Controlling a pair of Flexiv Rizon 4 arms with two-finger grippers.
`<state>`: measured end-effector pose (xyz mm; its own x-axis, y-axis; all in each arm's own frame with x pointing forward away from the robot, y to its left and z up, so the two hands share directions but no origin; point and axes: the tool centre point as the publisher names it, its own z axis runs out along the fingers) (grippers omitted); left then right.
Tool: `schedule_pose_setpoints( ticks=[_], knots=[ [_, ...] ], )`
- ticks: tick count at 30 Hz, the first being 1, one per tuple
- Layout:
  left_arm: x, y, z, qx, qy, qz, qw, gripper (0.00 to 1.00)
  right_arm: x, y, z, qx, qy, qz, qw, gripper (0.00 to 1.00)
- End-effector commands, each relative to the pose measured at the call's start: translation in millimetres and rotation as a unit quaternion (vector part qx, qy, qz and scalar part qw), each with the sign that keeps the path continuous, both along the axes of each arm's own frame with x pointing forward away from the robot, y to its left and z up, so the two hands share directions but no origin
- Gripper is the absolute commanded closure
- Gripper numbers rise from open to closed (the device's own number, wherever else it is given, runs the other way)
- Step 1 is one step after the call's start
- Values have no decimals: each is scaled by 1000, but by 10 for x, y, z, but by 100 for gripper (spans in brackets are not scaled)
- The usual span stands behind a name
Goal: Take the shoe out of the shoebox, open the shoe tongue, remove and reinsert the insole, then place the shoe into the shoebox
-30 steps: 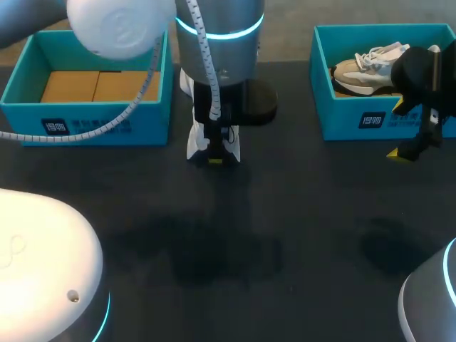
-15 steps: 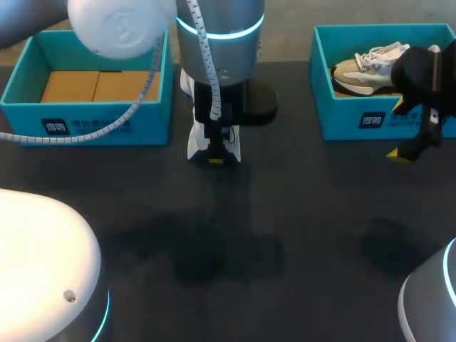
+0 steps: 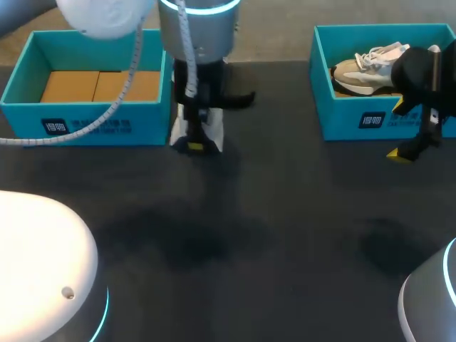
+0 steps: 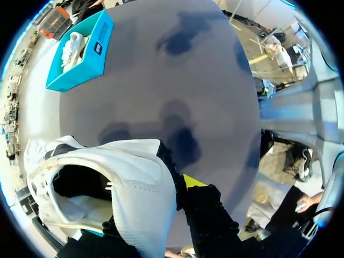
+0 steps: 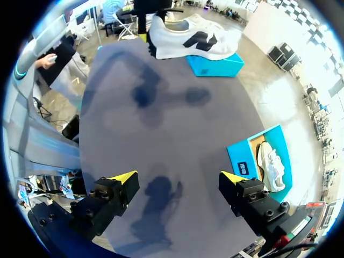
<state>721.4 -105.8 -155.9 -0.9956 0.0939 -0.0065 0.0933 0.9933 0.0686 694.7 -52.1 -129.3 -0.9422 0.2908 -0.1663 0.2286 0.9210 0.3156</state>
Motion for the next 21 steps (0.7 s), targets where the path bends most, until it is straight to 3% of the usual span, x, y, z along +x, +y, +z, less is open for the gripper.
schedule_pose_setpoints(
  ticks=[1, 8, 21],
  knots=[
    [96, 303, 36, -24, 2, -11, 1000, 100, 24, 6, -5, -1, 2, 0, 1000, 0],
    [239, 691, 132, -5, 10, -42, 999, 100, 24, 6, -5, -1, 2, 0, 1000, 0],
    [663, 1325, 119, -5, 23, -60, 998, 100, 24, 6, -5, -1, 2, 0, 1000, 0]
  ],
)
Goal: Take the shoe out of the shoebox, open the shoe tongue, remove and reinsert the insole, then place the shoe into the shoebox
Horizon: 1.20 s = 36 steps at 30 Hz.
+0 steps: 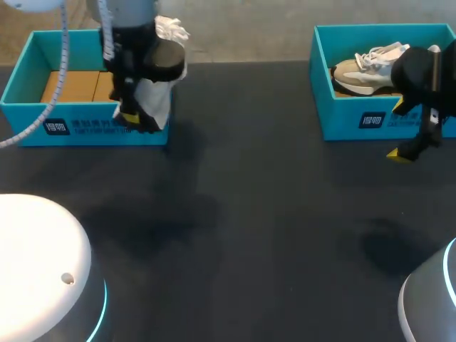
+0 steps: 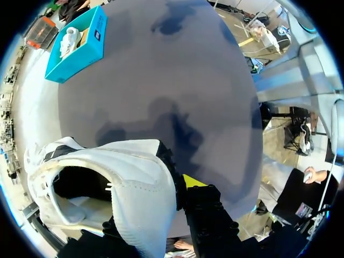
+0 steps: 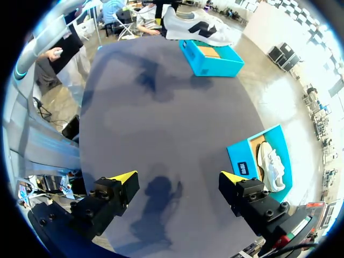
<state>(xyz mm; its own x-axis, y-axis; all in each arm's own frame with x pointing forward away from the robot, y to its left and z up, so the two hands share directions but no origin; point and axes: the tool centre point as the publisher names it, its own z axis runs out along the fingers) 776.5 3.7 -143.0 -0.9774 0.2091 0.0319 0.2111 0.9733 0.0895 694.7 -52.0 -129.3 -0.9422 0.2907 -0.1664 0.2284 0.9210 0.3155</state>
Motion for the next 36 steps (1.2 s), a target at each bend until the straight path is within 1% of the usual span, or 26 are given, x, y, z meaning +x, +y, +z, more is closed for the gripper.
schedule_pose_setpoints(
  ticks=[1, 6, 10, 24, 31, 33, 36],
  knots=[
    [144, 288, -18, -18, 8, -2, 1000, 100, 24, 6, -5, -1, 2, 0, 1000, 0],
    [299, 602, -86, -16, 5, -1, 1000, 100, 24, 6, -5, -1, 2, 0, 1000, 0],
    [420, 902, -135, -21, -3, 9, 1000, 100, 24, 6, -5, -1, 2, 0, 1000, 0],
    [814, 2018, -254, -25, -24, 110, 993, 100, 24, 6, -5, -1, 2, 0, 1000, 0],
    [987, 2485, -302, -22, -17, 130, 991, 100, 24, 6, -5, -1, 2, 0, 1000, 0],
    [1042, 2589, -319, -16, -22, 134, 991, 100, 24, 6, -5, -1, 2, 0, 1000, 0],
    [1119, 2709, -354, -3, -18, 120, 993, 100, 24, 6, -5, -1, 2, 0, 1000, 0]
  ],
)
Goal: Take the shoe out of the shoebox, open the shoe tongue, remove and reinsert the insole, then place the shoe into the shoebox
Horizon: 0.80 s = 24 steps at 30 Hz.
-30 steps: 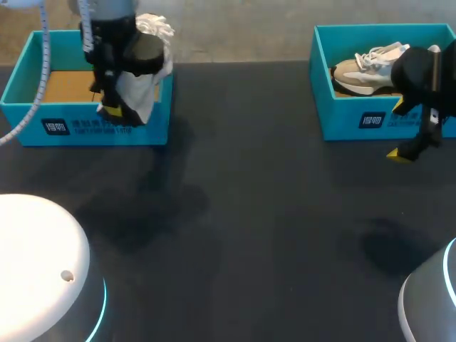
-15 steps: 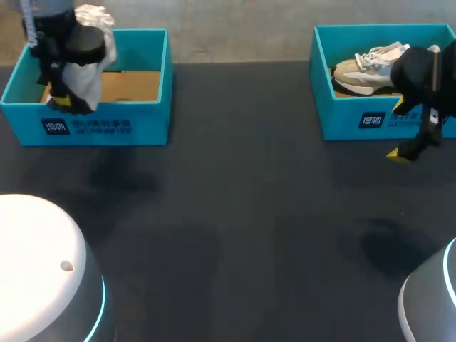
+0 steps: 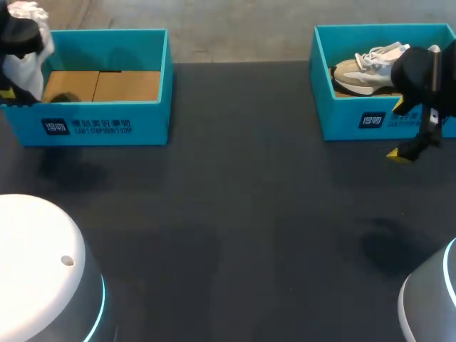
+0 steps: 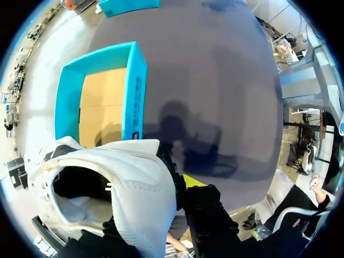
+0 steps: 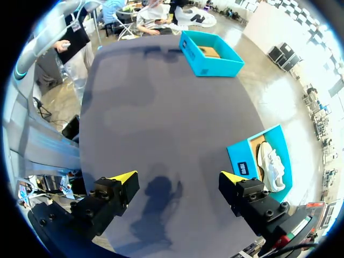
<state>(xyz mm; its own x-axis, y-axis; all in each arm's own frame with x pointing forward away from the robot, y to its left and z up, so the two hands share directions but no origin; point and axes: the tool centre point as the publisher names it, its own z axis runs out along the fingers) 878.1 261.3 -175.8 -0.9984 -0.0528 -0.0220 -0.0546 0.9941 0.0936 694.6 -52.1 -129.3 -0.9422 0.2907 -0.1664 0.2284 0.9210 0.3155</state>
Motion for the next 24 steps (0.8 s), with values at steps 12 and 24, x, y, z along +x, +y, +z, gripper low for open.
schedule_pose_setpoints(
  ticks=[12, 24],
  knots=[
    [377, 331, -204, 39, 5, -71, 997, 100, 24, 6, -5, -1, 2, 0, 1000, 0],
    [443, 363, -215, 28, -6, -63, 998, 100, 24, 6, -5, -1, 2, 0, 1000, 0]
  ],
)
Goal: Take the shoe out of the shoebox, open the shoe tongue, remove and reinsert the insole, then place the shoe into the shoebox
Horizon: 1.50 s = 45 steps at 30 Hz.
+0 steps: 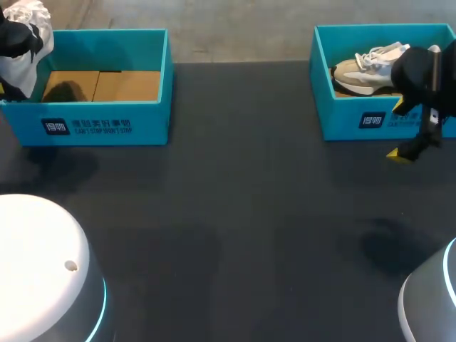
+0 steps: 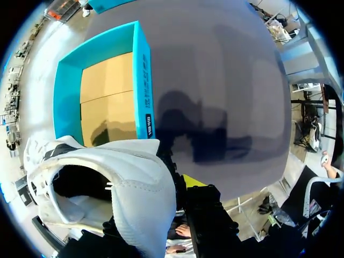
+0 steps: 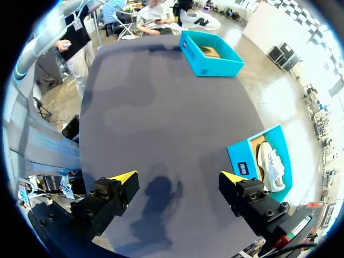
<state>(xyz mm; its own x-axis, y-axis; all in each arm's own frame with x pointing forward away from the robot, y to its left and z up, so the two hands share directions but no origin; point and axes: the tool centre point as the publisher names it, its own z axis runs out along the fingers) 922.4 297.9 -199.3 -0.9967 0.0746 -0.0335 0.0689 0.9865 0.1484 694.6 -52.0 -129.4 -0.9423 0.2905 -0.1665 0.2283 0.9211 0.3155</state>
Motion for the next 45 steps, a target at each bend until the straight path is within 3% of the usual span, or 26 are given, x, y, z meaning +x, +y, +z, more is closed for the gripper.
schedule_pose_setpoints(
  ticks=[1, 9, 13, 18, 23, 24, 28, 29, 32, 36, 45],
  knots=[
    [0, -3, 20, 0, 0, -1, 1000, 100, 24, 5, -5, -1, 2, 0, 1000, 0],
    [0, -3, 20, 0, 0, -1, 1000, 100, 24, 5, -5, -1, 2, 0, 1000, 0],
    [7, 132, 76, -12, 9, -105, 994, 100, 24, 5, -5, -1, 2, 0, 1000, 0],
    [61, 257, 120, -27, 33, -241, 970, 100, 24, 5, -5, -1, 2, 0, 1000, 0],
    [172, 356, 130, -10, 77, -367, 927, 100, 24, 5, -5, -1, 2, 0, 1000, 0],
    [199, 362, 127, -13, 99, -405, 909, 100, 24, 5, -5, -1, 2, 0, 1000, 0],
    [342, 460, 110, -9, 112, -474, 873, 100, 24, 5, -5, -1, 2, 0, 1000, 0],
    [373, 480, 112, -15, 121, -507, 854, 100, 24, 5, -5, -1, 2, 0, 1000, 0],
    [414, 514, 143, -23, 104, -583, 806, 100, 24, 5, -5, -1, 2, 0, 1000, 0],
    [487, 571, 213, -34, 73, -644, 760, 100, 24, 5, -5, -1, 2, 0, 1000, 0],
    [487, 571, 213, -34, 73, -644, 760, 100, 24, 5, -5, -1, 2, 0, 1000, 0]
  ],
)
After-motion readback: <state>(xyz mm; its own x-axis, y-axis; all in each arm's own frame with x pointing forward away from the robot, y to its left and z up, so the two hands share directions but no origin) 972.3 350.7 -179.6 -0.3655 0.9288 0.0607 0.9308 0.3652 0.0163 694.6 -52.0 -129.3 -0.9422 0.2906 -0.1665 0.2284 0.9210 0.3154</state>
